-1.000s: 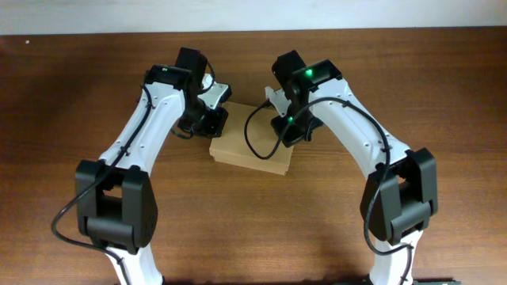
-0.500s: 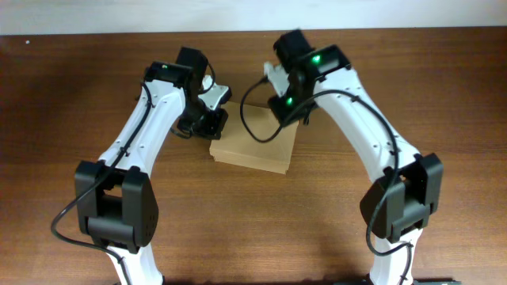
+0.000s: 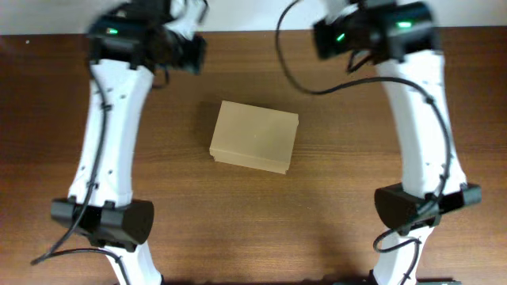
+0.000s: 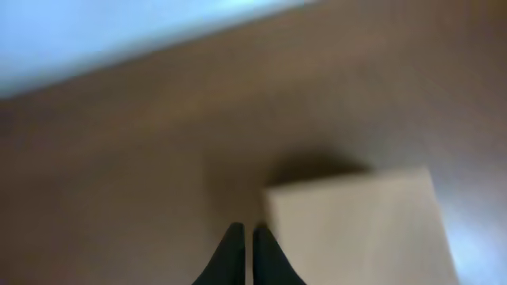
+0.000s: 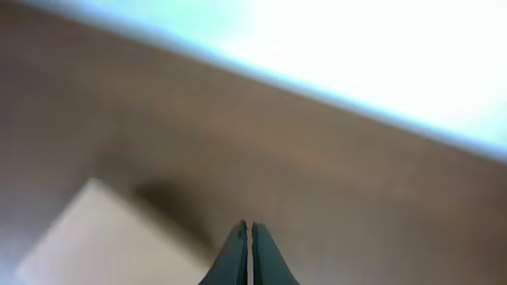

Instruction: Pack container

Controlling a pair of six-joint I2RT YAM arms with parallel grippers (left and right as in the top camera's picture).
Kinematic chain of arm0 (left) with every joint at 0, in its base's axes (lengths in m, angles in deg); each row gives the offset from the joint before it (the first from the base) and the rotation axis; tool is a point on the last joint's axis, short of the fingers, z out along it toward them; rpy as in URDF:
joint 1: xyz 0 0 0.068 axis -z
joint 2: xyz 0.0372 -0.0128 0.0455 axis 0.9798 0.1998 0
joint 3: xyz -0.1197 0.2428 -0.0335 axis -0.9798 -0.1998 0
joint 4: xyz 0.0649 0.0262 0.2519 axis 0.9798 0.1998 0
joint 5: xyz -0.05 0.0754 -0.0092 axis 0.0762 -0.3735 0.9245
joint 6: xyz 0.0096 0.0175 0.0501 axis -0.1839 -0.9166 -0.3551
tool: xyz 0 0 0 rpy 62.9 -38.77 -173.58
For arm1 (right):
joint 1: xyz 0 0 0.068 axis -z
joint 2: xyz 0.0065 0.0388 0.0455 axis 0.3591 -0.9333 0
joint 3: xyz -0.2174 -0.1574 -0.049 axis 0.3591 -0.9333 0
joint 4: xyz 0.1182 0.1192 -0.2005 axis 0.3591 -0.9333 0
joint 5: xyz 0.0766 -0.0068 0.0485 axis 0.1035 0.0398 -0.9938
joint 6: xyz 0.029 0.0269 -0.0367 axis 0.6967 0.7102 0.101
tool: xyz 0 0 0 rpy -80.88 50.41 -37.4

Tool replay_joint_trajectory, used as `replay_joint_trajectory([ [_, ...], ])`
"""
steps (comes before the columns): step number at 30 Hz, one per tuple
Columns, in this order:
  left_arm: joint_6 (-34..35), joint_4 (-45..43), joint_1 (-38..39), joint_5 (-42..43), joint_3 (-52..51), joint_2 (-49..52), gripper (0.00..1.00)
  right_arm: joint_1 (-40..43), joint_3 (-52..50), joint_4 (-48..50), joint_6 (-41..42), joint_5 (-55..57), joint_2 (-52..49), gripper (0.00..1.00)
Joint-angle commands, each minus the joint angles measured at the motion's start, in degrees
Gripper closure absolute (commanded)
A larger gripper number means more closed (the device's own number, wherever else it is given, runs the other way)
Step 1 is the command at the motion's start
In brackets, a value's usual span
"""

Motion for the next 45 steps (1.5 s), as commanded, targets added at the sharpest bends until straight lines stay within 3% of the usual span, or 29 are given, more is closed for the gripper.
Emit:
replay_joint_trajectory([
  [1,-0.50,-1.84,-2.60,-5.81,8.37,0.13,0.88,2.38,11.28,1.27,0.50,1.75,0.17,0.96],
  [3,-0.50,-2.86,-3.98,-5.81,12.20,0.13,0.80,3.02,17.49,2.19,0.46,1.77,0.17,0.96],
  [7,-0.50,-4.39,-6.49,-5.84,18.08,0.11,0.41,3.10,29.42,5.99,0.11,1.81,0.17,0.96],
  [10,-0.50,-6.14,-7.10,-5.84,20.46,0.11,0.27,3.08,31.01,9.90,0.11,2.16,2.69,0.96],
  [12,-0.50,-6.93,-7.08,-5.84,21.31,0.11,0.01,3.08,31.19,10.58,0.13,2.75,4.28,0.95],
  [13,-0.52,-7.30,-7.08,-5.84,21.42,0.11,0.00,3.08,31.17,10.71,0.11,2.84,5.07,0.87],
  [14,-0.52,-7.39,-7.10,-5.86,21.42,0.11,0.00,3.08,31.17,10.71,0.11,2.86,5.57,0.68],
  [15,-0.52,-7.48,-7.10,-6.10,21.42,0.13,0.00,3.10,31.17,10.71,0.13,2.84,6.05,0.49],
  [16,-0.52,-7.48,-7.10,-6.47,21.38,0.13,0.00,3.08,31.17,10.71,0.13,2.84,6.34,0.18],
  [17,-0.55,-7.43,-7.08,-6.80,21.31,0.13,0.00,3.08,31.17,10.69,0.15,2.78,6.62,0.01],
  [45,-0.52,-7.02,-7.02,-6.84,21.29,0.13,0.00,2.93,30.93,-1.73,0.33,2.19,6.49,0.01],
])
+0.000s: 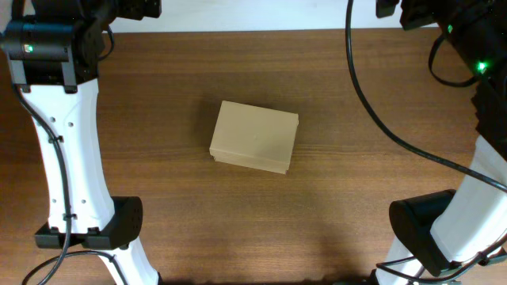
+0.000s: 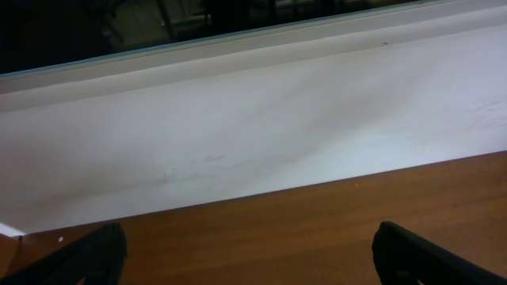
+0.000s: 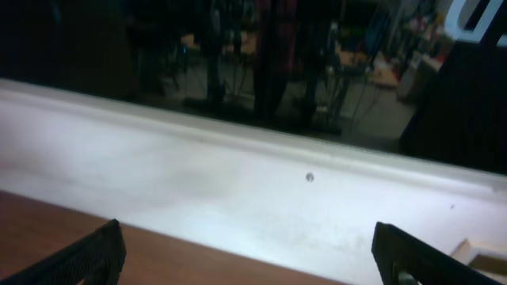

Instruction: Pack container

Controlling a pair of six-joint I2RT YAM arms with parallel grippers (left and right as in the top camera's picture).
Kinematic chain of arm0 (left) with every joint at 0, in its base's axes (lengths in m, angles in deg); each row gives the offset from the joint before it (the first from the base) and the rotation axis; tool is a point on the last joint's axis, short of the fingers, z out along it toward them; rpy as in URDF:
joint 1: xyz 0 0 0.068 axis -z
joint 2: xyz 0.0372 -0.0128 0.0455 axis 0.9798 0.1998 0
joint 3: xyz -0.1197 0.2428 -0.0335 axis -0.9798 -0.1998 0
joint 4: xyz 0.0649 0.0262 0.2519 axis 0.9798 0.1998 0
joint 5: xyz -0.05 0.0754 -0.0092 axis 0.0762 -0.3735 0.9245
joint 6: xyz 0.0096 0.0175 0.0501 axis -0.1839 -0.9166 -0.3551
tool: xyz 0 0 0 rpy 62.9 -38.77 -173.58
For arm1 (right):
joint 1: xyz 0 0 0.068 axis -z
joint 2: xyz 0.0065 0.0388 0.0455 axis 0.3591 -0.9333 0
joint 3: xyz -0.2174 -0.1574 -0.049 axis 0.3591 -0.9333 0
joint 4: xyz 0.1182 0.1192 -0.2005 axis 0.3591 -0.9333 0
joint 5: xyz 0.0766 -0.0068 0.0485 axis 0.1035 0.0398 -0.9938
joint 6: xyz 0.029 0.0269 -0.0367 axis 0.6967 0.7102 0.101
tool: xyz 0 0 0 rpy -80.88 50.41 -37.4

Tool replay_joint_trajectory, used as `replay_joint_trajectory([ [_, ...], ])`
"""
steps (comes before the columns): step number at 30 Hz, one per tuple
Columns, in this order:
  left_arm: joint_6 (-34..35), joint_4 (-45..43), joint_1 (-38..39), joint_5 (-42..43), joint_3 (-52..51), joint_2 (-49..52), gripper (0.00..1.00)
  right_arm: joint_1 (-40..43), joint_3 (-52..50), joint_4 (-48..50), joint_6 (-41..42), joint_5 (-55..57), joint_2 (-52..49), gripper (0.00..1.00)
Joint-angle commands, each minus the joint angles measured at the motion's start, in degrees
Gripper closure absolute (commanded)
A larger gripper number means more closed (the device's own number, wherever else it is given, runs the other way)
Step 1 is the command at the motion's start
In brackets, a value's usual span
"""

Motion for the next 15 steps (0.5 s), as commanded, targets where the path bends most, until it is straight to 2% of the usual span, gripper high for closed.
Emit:
replay_joint_trajectory([
  [1,-0.50,0.09,-0.04,-0.39,0.57,0.13,0.00,-0.26,0.00,-1.66,0.52,0.26,-0.20,0.01],
  [15,-0.50,0.09,-0.04,-0.39,0.57,0.13,0.00,-0.26,0.00,-13.09,0.50,0.31,0.66,0.01],
])
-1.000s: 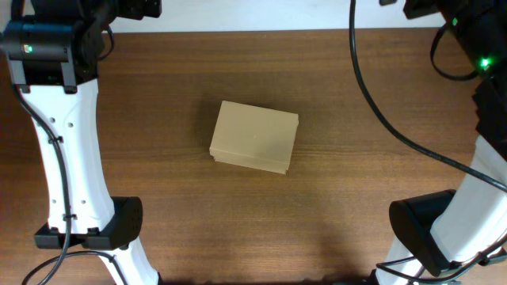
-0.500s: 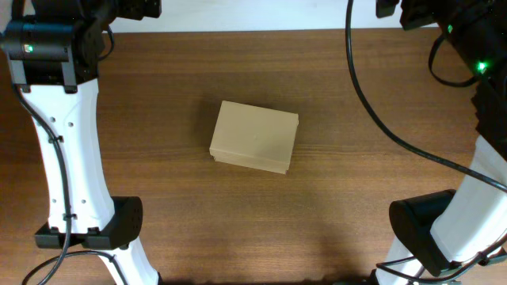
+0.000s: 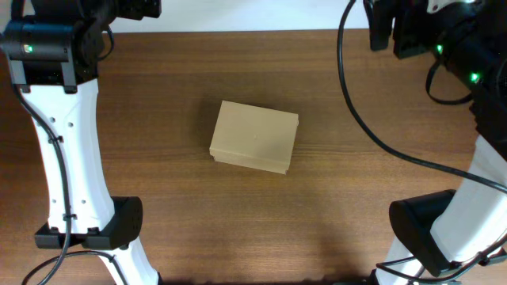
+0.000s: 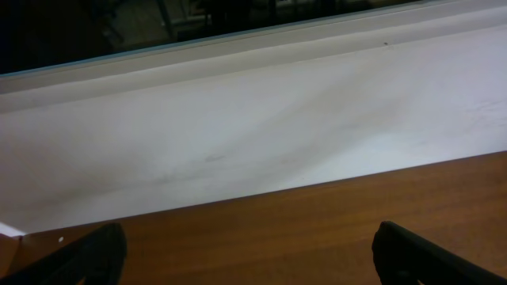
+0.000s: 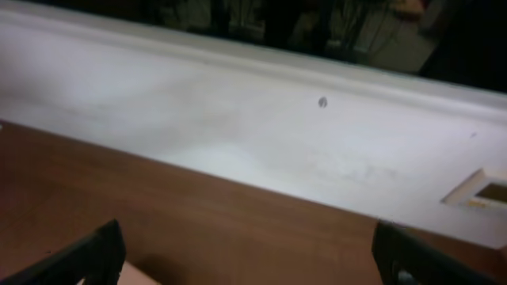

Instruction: Pack container

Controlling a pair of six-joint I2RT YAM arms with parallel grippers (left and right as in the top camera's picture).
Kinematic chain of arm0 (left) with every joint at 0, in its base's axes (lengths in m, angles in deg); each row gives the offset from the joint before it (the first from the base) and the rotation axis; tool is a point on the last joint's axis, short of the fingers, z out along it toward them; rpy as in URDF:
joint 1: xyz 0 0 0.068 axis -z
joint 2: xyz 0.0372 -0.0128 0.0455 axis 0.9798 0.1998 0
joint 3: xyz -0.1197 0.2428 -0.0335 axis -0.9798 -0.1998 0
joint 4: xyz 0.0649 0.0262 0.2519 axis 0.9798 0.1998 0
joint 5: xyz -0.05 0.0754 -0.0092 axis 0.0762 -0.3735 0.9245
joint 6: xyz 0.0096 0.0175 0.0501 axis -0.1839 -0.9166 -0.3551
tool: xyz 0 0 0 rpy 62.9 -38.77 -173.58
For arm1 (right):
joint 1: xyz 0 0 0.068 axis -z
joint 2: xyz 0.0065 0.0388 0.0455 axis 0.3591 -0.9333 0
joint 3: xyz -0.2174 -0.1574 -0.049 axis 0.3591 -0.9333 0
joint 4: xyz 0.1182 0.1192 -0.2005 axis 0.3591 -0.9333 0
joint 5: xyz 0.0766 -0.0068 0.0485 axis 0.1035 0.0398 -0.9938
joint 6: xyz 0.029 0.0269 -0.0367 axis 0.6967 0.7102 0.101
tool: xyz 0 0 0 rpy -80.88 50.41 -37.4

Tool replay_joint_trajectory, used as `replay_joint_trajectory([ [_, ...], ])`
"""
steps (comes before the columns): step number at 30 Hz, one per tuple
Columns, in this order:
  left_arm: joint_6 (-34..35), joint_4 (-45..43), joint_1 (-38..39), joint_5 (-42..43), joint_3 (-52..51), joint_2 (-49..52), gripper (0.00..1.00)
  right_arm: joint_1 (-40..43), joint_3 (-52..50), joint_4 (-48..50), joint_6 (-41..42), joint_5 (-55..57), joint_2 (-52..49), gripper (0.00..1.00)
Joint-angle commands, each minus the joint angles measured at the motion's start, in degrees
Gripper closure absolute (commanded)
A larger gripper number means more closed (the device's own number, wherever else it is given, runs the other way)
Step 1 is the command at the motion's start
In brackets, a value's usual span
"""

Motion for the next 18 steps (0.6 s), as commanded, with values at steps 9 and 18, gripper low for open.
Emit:
replay_joint_trajectory([
  [9,-0.50,0.09,-0.04,-0.39,0.57,0.13,0.00,-0.13,-12.76,2.25,0.46,0.37,16.65,0.01],
  [18,-0.50,0.09,-0.04,-0.39,0.57,0.13,0.00,1.73,-53.75,19.45,0.48,0.87,45.81,0.01],
])
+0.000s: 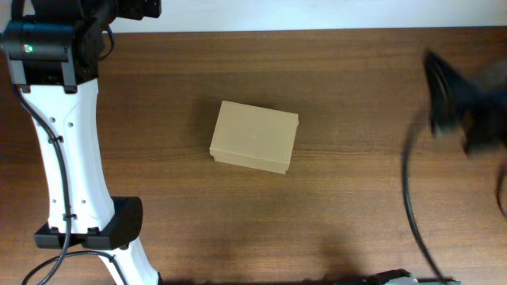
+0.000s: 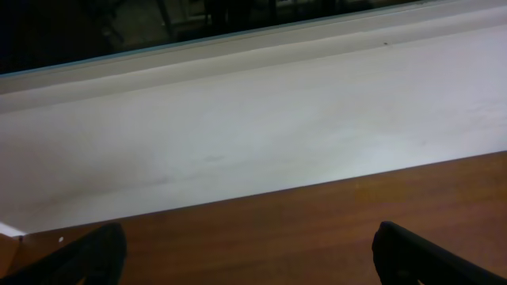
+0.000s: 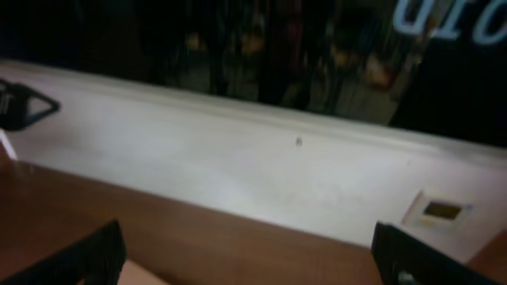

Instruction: Pack container

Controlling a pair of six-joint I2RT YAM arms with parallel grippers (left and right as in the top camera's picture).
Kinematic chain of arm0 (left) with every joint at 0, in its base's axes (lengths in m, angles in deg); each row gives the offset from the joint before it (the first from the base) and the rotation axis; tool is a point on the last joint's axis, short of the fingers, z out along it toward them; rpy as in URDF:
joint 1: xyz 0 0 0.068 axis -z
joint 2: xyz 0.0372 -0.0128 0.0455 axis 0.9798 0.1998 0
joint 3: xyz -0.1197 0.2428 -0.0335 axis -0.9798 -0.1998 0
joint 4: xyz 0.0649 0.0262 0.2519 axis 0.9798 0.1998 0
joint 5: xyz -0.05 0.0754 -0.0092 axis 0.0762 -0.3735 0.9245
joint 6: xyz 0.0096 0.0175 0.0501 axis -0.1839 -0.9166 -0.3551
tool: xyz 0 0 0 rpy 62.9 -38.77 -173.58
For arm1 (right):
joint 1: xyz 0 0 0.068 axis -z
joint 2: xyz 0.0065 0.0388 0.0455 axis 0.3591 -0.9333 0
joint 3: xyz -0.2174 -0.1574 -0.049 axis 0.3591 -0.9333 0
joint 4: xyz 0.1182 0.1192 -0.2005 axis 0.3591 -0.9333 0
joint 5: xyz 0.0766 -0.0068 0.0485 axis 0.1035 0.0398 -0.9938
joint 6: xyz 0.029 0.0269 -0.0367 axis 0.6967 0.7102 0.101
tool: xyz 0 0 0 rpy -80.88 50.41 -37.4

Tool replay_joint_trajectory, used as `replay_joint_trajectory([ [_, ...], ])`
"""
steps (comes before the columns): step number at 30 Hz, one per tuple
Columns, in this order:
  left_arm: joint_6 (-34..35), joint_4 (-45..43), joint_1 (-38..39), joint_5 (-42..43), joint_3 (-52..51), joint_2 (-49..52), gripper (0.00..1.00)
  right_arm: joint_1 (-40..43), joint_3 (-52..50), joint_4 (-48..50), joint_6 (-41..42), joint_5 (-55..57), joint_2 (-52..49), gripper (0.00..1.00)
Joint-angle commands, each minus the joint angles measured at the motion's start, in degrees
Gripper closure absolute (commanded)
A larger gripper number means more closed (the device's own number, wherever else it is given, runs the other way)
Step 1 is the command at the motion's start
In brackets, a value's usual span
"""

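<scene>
A closed tan cardboard box [image 1: 253, 137] lies in the middle of the brown table [image 1: 158, 229]. My left arm [image 1: 55, 47] stands at the far left corner, well away from the box. Its left gripper [image 2: 253, 265] is open, with the fingers [image 2: 95, 255] wide apart over bare wood and nothing between them. My right arm [image 1: 463, 103] is a dark blur at the table's right side. The right gripper [image 3: 253, 265] is open too, fingers [image 3: 416, 257] far apart. A tan corner of the box [image 3: 135, 278] shows low in the right wrist view.
Both wrist views face the table's far edge and a white wall [image 2: 253, 134]. A dark window strip [image 3: 238, 47] runs above the wall. A small wall plate [image 3: 440, 210] sits at the right.
My right arm has moved from the far right corner down along the table's right side and is blurred. Its wrist view has shifted. The left arm and the box have not moved.
First both grippers were shut, close to the box on either side at its far end. Then both stood open, drawn back to the far corners and facing the wall. The left has stayed there, while the right has shifted twice. The box stayed closed and in place.
</scene>
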Motion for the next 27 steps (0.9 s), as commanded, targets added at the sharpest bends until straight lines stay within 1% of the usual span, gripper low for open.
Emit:
replay_joint_trajectory([
  [1,-0.50,0.09,-0.04,-0.37,0.57,0.13,0.00,2.27,-15.21,3.67,0.50,0.70,8.63,0.01],
  [10,-0.50,0.09,-0.04,-0.37,0.57,0.13,0.00,8.70,-53.35,13.07,0.52,0.68,32.79,0.01],
  [16,-0.50,0.09,-0.04,-0.37,0.57,0.13,0.00,9.75,-74.10,18.23,0.52,0.48,46.53,0.01],
  [21,-0.50,0.09,-0.04,-0.37,0.57,0.13,0.00,9.75,-88.61,22.34,0.52,0.48,56.26,0.01],
  [27,-0.50,0.09,-0.02,-0.37,0.57,0.13,0.00,9.75,-102.77,27.12,0.52,0.46,64.87,0.01],
])
